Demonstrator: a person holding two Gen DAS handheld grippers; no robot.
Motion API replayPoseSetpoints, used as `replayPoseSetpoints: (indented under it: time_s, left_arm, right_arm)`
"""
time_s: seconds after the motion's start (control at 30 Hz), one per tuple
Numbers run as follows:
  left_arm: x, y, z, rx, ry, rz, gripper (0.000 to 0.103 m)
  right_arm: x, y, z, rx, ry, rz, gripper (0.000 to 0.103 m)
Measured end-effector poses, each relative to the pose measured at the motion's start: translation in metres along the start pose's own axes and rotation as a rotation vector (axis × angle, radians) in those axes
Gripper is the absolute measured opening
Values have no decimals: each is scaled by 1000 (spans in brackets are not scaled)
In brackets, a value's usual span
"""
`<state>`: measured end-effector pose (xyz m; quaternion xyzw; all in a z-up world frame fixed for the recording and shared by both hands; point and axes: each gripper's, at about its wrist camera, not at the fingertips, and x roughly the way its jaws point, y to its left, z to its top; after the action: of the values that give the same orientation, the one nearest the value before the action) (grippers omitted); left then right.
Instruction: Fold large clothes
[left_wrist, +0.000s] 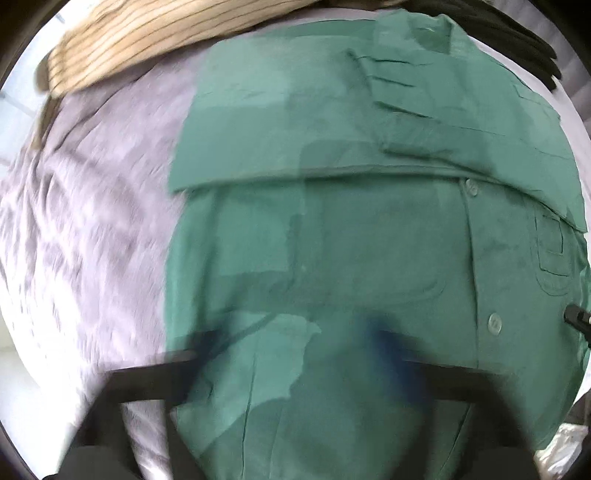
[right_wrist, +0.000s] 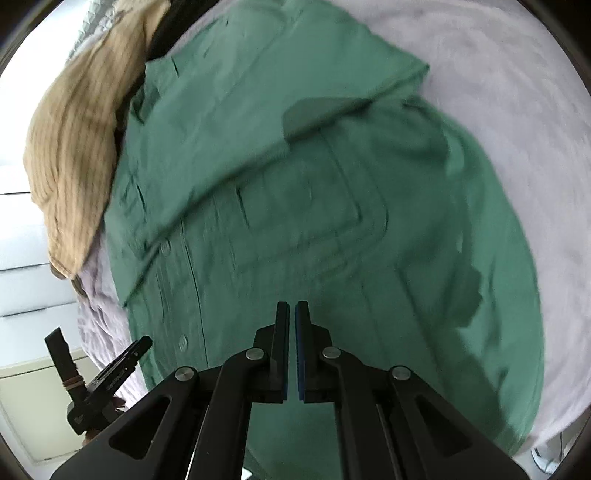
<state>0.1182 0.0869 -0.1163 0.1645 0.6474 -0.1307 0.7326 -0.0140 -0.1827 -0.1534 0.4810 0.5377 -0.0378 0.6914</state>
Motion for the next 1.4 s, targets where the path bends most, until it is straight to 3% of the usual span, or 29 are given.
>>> replayPoseSetpoints:
  time_s: [0.17,0.2,0.27,0.3,0.33,0.57,0.7,0.97,1.17,1.4]
  left_arm:
    - [-10,7,-21,37,8,0,103]
    - [-11,8,-26,47,20,1,103]
    - [-15,15,-33,50,32,-1,103]
    - [-17,19,-35,44,40,-5,103]
    - [-20,26,-37,38,46,-9,103]
    - [-21,37,-46,24,83,-36,103]
    - [-23,37,-48,30,86,-58,103]
    - [-28,37,-46,57,86,-45,103]
    - [-34,34,-54,40,74,15,103]
    - [-29,39,-58,26,98,-16,103]
  right_arm:
    - [2,14,-20,-24,40,-33,4]
    - [1,16,-24,-30,50,-41,11]
    - [-1,20,-30,-42,57,-51,56]
    - [-4,23,-32,-48,47,-54,87]
    - [-6,26,-34,-59,41,-59,90]
    - [-12,39,-41,-102,47,-90,90]
    - [-18,47,-43,-146,7,-118,103]
    - [-13,46,-45,-156,81,-128,103]
    - [-16,37,-46,-135,92,-143,103]
    - [-20,17,-46,-76,108,-131,103]
